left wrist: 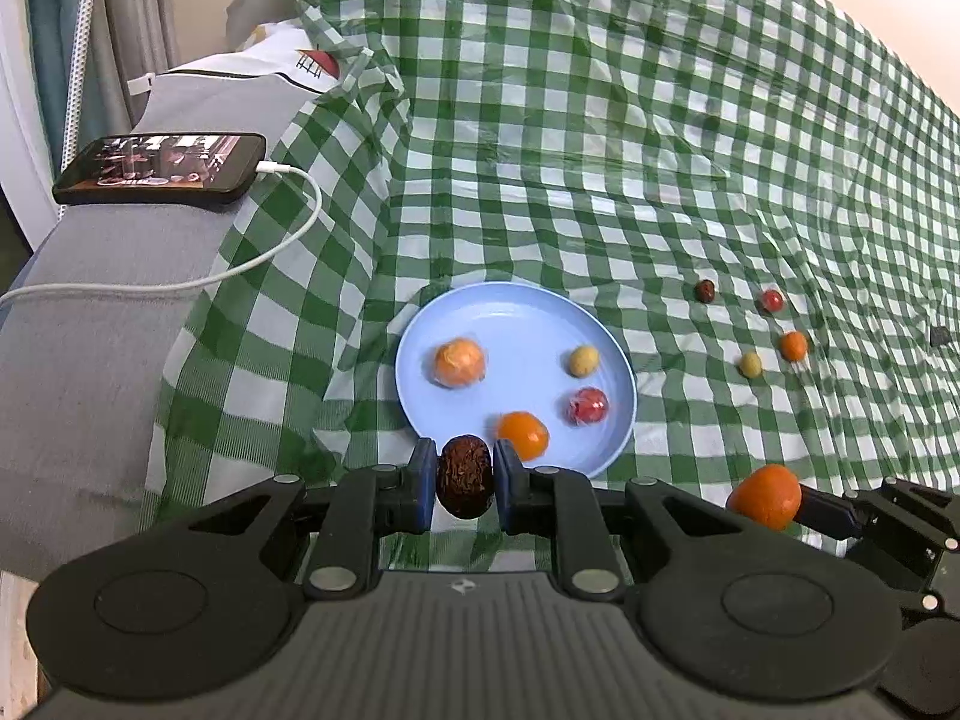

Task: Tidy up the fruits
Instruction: 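Carry the jujube and orange over the blue plate and open both grippers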

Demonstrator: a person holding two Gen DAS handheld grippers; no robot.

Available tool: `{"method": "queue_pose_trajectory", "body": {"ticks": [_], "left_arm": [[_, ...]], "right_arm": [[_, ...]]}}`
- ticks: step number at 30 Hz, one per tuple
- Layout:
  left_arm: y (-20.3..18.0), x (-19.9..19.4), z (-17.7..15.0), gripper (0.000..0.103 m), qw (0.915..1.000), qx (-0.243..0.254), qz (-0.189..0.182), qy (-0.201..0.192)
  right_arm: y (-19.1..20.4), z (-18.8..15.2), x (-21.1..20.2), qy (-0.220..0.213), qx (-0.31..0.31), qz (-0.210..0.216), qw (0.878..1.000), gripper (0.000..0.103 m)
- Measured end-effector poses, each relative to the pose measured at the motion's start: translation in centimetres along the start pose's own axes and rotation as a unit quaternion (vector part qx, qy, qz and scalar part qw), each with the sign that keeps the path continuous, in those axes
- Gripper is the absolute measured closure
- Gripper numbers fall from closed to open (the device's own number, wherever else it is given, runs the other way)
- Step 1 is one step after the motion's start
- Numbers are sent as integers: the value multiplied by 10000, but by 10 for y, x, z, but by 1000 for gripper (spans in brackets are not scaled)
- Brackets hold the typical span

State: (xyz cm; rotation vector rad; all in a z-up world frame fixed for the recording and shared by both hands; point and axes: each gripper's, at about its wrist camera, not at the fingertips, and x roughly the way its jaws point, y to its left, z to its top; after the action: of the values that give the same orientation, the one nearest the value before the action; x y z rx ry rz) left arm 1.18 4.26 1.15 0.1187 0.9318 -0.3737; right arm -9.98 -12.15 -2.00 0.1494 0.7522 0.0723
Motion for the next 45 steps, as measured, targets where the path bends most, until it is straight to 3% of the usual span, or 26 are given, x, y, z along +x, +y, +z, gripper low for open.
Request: {"method": "queue_pose_trajectory", "body": {"ticks": [25, 38, 39, 40, 41, 42, 44, 45], "left_arm": [[-2, 118, 60, 81, 9990, 118, 79, 414], [-5, 169, 68, 80, 9973, 374, 191, 602], [-5, 169, 69, 74, 9973, 409, 184, 574], [-5, 168, 70, 45, 9972, 449, 183, 562], [-5, 166, 70, 12, 9974, 463, 213, 519], [-5, 160, 70, 2, 9979, 435, 287, 377], [-5, 145, 69, 0, 9987, 413, 284, 60], [-5, 139, 68, 0, 9986, 488, 202, 69]], "right_arm": [[-29, 43, 113, 336, 208, -106, 9992, 66], [-37, 48, 160, 674, 78, 2, 9977, 65], [-36, 49, 163, 713, 34, 60, 9974, 64], [-36, 50, 164, 737, 16, 92, 9972, 64], [-36, 51, 165, 757, 0, 108, 9971, 56], [-36, 53, 163, 750, -17, 100, 9971, 39], [-35, 54, 155, 654, -42, 26, 9978, 19], [-34, 54, 149, 624, -53, -3, 9980, 13]]}}
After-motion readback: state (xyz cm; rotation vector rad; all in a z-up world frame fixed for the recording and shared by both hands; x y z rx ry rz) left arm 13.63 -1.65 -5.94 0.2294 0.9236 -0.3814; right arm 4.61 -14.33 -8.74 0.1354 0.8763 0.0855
